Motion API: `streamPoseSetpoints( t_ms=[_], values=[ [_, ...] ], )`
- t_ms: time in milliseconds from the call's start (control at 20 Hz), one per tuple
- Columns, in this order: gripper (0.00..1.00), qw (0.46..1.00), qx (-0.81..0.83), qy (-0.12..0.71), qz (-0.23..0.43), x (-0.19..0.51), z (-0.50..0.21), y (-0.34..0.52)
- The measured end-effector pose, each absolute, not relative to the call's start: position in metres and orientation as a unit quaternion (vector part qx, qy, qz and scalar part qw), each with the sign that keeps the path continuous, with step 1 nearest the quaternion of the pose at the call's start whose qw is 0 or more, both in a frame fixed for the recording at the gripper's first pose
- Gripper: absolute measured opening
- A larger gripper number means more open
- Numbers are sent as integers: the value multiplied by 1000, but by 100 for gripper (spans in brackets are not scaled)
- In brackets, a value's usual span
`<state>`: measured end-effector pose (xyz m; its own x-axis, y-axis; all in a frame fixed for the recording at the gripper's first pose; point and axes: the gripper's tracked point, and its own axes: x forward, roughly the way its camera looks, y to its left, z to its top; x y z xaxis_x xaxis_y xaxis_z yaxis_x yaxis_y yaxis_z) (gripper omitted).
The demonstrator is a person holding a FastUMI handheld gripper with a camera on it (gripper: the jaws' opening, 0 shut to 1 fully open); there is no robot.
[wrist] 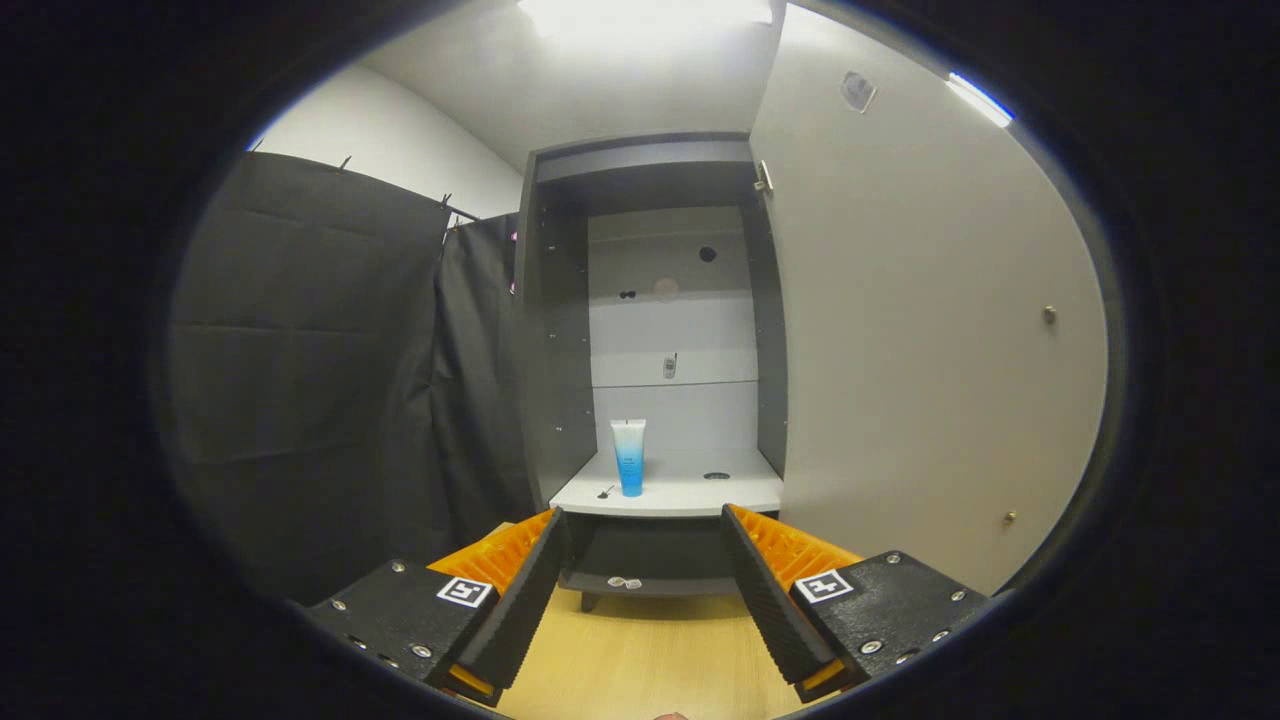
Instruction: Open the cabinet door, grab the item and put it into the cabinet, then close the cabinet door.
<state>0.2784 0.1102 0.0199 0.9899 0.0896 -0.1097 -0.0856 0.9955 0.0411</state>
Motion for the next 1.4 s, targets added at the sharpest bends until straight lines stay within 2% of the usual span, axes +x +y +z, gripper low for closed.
streamPoseSetpoints(
  t_ms=[700,1050,1400],
  values=[
    [94,998,36,42,-43,173,50,10],
    [94,985,23,12,-171,146,80,-93],
    [93,961,-5,16,-275,188,81,-164]
  ],
)
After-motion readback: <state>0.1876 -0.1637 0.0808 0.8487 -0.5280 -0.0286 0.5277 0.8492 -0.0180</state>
